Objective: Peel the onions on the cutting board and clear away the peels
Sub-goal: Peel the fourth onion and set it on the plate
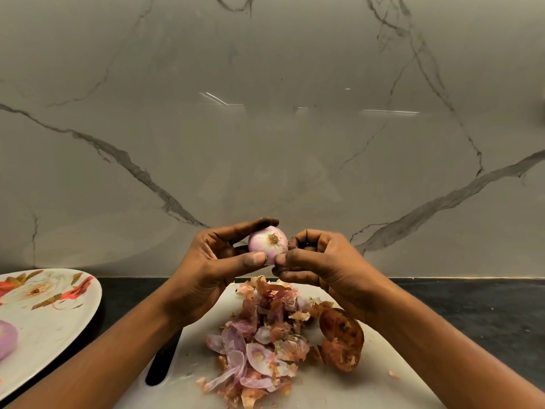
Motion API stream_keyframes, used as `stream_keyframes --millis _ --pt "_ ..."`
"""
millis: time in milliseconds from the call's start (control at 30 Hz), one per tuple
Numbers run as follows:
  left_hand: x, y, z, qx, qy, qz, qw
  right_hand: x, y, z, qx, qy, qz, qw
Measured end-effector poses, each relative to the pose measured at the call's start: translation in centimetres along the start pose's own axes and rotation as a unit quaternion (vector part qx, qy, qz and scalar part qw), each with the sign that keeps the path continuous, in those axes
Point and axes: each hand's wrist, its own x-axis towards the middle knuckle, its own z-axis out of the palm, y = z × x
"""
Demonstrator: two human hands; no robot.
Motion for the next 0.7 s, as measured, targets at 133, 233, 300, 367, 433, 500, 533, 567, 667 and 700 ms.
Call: stream_keyframes --millis 133,233,300,367,433,500,533,567,667,700 --pt "0.18 0.02 0.14 -0.022 0.016 -0.008 1.0 0.09 0.23 -0.07 -0.016 0.01 -0.014 1.0" --pt "0.23 0.04 0.26 -0.049 0.026 -0.015 0.998 0.1 0.24 0.01 -0.017 0.018 -0.022 0.999" --pt "0.24 0.05 0.21 -0.051 0.03 -0.017 0.998 0.05 0.06 -0.03 -0.012 0.015 -0.021 1.0" --pt "0.27 0.06 0.2 -0.049 0.031 -0.017 0.998 0.03 -0.16 -0.14 0.0 0.008 -0.013 1.0" --pt "0.26 0.1 0.14 -0.044 0.038 -0.018 0.998 0.01 -0.37 -0.14 0.024 -0.003 -0.001 1.0" --pt "0.21 0.19 0.14 -0.037 0.036 -0.016 0.999 -0.09 -0.54 -0.13 0.033 -0.01 0.003 0.999" --pt "0.15 0.26 0.15 -0.032 0.028 -0.013 0.999 -0.11 -0.52 -0.13 0.028 -0.009 0.002 1.0" --pt "0.11 0.34 0.27 -0.028 0.021 -0.01 0.999 -0.11 -0.44 -0.13 0.021 -0.006 0.001 1.0" --pt "0.03 0.39 0.53 -0.039 0.023 -0.011 0.999 0.0 -0.03 -0.07 -0.002 0.013 -0.013 1.0" --pt "0.03 0.39 0.6 -0.043 0.024 -0.012 0.999 0.05 0.11 -0.07 -0.009 0.02 -0.018 1.0"
